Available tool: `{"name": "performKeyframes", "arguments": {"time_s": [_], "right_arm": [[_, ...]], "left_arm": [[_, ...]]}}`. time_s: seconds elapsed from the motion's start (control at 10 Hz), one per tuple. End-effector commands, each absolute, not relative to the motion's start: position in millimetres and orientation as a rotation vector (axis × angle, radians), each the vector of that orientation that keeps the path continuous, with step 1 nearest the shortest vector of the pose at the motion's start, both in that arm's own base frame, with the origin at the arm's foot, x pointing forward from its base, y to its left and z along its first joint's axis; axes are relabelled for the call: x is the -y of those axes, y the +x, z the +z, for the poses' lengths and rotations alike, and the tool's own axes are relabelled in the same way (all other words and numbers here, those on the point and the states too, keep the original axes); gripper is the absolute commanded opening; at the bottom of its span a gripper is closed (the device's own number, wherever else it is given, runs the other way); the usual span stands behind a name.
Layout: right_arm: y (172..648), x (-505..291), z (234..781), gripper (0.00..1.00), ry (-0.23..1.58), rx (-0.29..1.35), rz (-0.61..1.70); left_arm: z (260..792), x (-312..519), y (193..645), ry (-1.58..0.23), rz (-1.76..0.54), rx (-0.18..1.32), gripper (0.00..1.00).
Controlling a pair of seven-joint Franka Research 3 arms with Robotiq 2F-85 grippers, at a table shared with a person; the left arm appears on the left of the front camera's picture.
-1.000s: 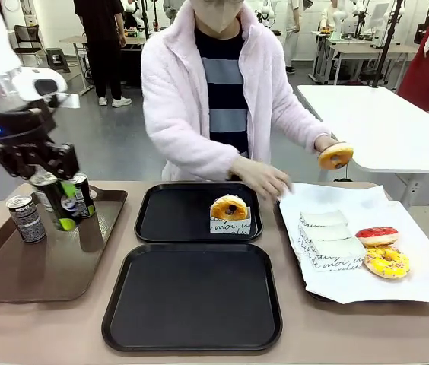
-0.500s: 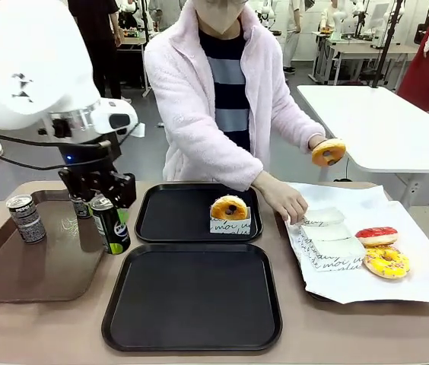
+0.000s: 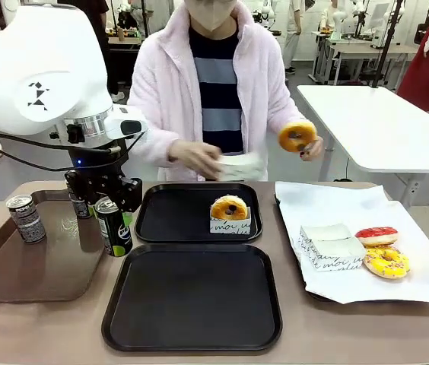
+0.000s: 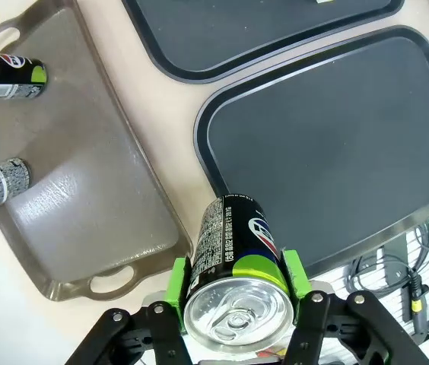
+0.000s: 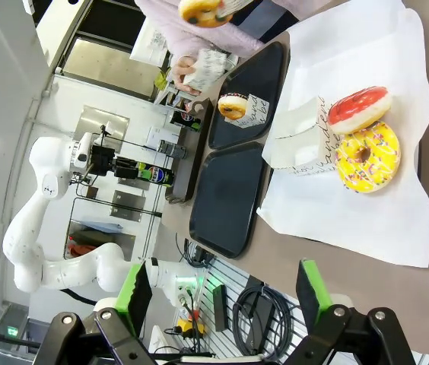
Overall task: Set up donuts and drinks on trays.
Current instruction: Pick up one Pepsi coke and place it on the Flat Tray.
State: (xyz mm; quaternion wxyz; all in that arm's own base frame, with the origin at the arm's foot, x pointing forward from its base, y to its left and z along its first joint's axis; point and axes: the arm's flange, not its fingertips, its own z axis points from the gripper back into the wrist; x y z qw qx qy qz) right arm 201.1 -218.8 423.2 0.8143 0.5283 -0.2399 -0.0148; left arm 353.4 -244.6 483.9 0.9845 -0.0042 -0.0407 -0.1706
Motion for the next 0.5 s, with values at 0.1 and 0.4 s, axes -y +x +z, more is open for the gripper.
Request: {"name": "performKeyframes", "arguments": {"time_s": [0.1, 0.4], "right_arm": [[201.6, 219.6, 422.9, 1.00, 1.140, 0.525, -0.022], [201.6, 219.6, 422.9, 1.00, 1.140, 0.525, -0.022]], "left_arm": [[481.5, 259.3, 350.5, -0.042, -0.360, 0.124, 0.58], [478.0, 278.7, 387.8, -0.035, -0.274, 0.198, 0.58]]}}
